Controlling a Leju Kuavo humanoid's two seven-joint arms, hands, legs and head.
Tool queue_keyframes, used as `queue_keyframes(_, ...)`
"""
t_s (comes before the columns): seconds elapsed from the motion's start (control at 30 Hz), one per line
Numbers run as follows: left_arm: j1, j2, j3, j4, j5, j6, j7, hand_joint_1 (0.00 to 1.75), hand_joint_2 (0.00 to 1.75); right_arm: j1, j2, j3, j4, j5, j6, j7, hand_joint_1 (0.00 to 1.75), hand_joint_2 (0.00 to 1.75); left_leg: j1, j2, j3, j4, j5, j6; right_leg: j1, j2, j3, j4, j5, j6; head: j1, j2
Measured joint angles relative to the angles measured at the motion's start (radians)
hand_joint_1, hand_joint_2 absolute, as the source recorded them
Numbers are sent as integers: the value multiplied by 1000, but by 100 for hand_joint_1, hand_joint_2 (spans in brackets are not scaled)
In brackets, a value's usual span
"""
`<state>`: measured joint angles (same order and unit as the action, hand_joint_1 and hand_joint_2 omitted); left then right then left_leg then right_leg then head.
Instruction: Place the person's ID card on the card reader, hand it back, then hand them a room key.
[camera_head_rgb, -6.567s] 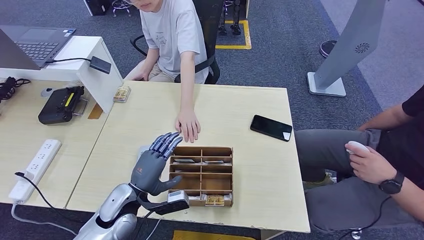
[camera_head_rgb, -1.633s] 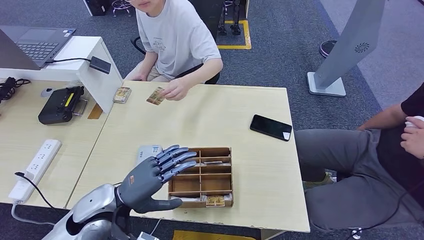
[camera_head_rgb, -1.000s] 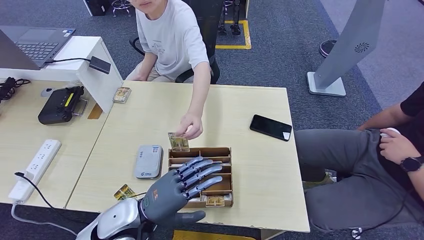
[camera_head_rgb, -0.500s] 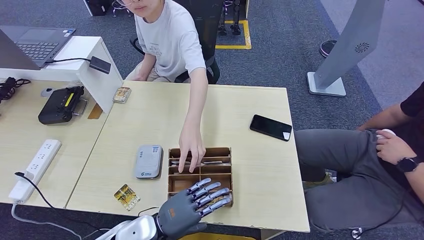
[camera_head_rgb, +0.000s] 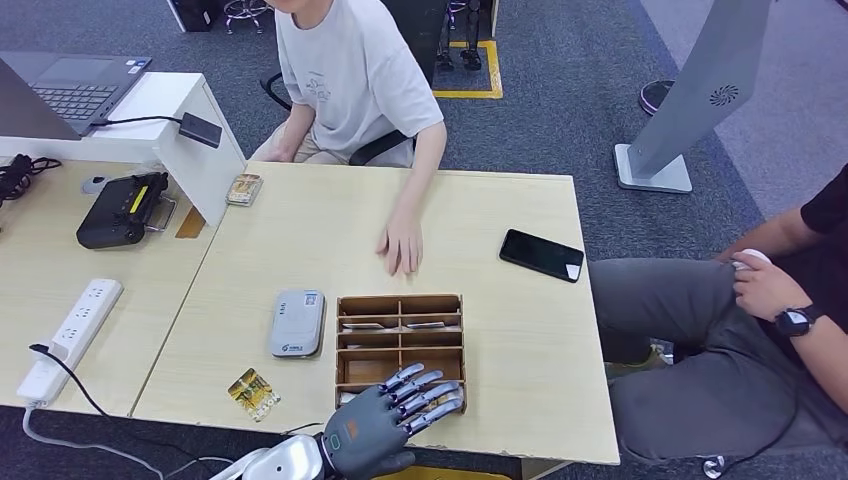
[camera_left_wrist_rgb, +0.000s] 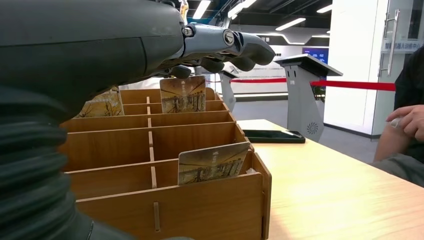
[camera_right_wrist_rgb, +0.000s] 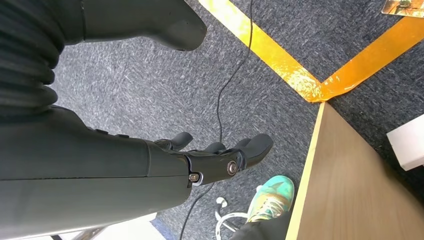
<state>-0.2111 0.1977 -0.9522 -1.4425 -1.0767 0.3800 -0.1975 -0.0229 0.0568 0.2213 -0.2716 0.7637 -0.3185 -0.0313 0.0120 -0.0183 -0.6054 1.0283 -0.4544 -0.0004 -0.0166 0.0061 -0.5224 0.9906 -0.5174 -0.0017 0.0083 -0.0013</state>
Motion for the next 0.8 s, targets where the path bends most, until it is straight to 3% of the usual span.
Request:
queue_keyframes(0.37,-1,-54,0,6,28,-14,85,0,175,0,0,4,0,-1,2,4,0,175,0,0,0,0,0,0,0,0,0,0,0,0,0,0)
queue_keyframes(0.8,1,-72,4,34,32,-12,100,0,175,0,0,7,0,-9,2,8,0,175,0,0,0,0,0,0,0,0,0,0,0,0,0,0)
